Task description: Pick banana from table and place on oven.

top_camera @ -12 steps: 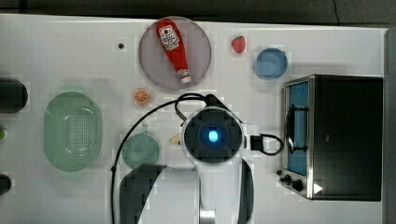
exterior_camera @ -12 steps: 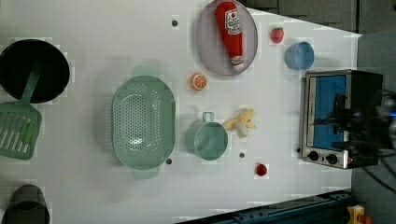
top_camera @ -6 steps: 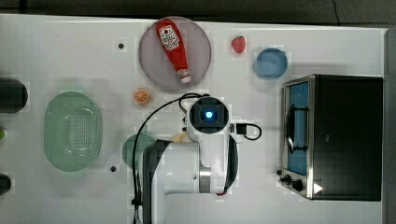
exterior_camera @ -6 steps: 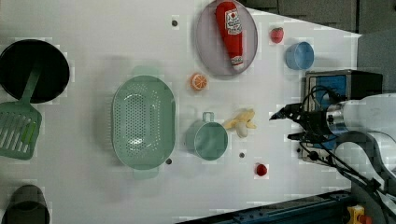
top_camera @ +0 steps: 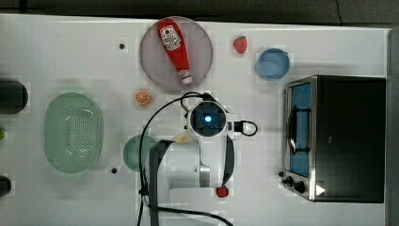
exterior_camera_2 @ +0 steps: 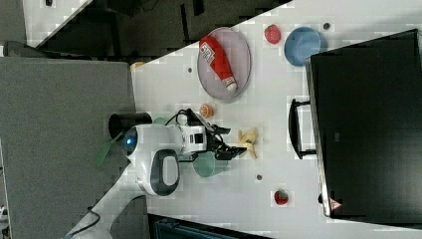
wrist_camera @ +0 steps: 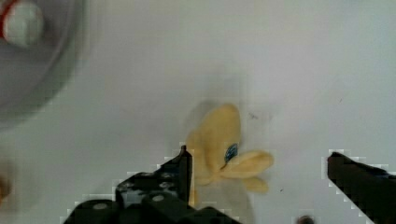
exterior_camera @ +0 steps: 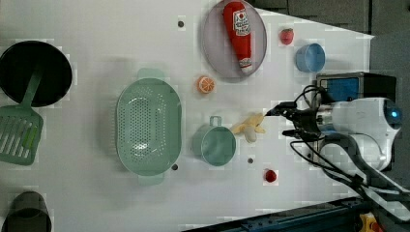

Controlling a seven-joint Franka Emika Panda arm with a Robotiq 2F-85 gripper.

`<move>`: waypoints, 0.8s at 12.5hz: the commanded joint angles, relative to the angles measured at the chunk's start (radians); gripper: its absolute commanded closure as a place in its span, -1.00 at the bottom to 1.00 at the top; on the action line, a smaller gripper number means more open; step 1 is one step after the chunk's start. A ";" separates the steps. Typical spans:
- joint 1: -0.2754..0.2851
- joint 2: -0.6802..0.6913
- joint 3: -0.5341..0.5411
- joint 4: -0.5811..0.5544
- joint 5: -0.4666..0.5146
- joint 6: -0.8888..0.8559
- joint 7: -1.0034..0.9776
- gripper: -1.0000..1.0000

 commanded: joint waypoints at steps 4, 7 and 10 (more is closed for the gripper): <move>0.024 0.111 0.043 -0.020 0.004 0.110 0.166 -1.00; 0.024 0.149 0.047 -0.023 0.004 0.148 0.166 -0.69; 0.024 0.157 0.053 -0.028 0.004 0.194 0.166 0.05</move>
